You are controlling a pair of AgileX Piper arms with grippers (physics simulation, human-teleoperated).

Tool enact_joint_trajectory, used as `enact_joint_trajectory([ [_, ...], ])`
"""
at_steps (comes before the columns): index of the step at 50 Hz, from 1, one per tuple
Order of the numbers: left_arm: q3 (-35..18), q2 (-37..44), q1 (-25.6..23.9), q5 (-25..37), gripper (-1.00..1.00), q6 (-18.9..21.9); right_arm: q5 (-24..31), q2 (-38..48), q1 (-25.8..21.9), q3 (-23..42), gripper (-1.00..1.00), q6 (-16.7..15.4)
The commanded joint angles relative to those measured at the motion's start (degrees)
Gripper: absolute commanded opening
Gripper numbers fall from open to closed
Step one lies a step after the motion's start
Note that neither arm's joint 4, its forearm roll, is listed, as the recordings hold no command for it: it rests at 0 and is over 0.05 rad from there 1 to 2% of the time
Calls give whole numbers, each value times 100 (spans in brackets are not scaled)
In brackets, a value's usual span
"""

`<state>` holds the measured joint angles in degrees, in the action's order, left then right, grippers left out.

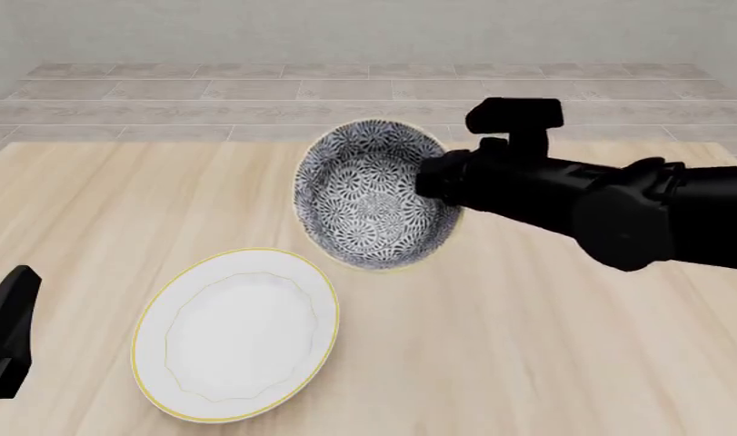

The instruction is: Put the bowl on the plate.

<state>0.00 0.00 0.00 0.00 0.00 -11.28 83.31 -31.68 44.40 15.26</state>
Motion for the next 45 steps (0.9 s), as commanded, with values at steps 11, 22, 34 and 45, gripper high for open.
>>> enact_joint_trajectory([
  [11,0,0,0,0,100,0,166,510,-394,734,-100,265],
  [22,0,0,0,0,100,0,46,861,-741,854,-100,408],
  [34,0,0,0,0,100,0,55,1093,-943,1077,-100,605],
  [45,0,0,0,0,100,0,-96,1207,-1019,1137,-100,819],
])
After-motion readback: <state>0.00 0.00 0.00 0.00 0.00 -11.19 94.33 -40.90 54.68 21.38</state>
